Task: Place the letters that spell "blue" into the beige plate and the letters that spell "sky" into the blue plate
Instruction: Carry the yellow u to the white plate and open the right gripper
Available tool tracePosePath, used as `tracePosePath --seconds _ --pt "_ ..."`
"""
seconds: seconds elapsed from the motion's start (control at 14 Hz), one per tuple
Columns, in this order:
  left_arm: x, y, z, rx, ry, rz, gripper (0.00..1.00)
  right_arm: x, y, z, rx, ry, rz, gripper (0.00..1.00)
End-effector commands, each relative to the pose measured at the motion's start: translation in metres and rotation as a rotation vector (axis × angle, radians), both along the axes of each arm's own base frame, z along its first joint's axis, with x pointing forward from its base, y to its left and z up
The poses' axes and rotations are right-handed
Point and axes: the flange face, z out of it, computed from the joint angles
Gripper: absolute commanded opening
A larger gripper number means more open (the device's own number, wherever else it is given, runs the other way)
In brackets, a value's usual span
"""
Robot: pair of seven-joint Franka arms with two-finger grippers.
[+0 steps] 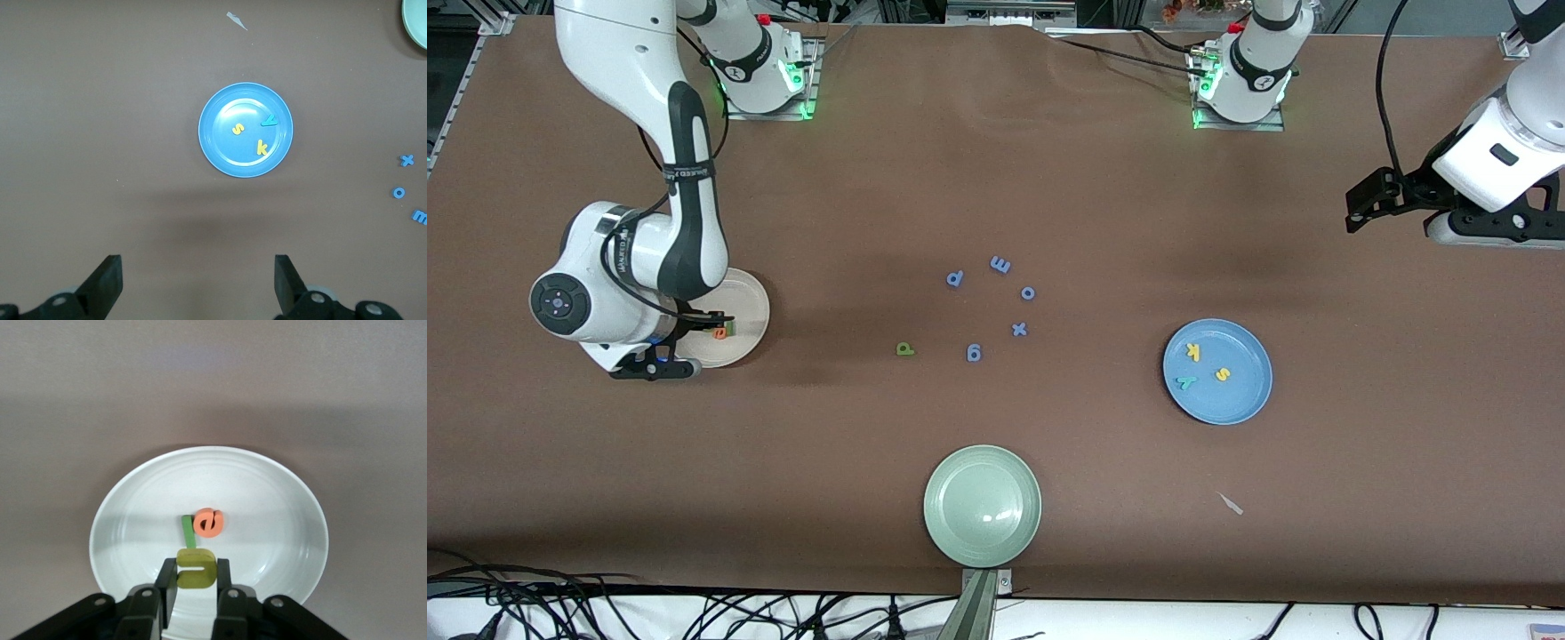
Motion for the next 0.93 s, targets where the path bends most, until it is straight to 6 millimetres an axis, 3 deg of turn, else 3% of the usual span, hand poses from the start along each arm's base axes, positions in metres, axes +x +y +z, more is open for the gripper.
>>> tracePosePath --seconds 0.0,0.14,0.29,0.86 --pt "-0.003 0.0 0.007 0.025 0.001 0.005 1.0 0.001 0.017 -0.003 0.012 -0.005 0.012 1.0" --pt "-0.003 0.0 0.007 0.019 0.001 0.004 1.0 0.002 0.045 0.003 0.009 -0.019 -0.007 1.0" --pt "-0.003 0.001 0.007 0.018 0.002 0.006 1.0 0.003 0.085 0.005 0.013 -0.037 -0.057 1.0" --pt "-0.003 0.0 0.007 0.016 0.002 0.008 1.0 0.005 0.234 -0.012 0.078 -0.058 -0.221 1.0"
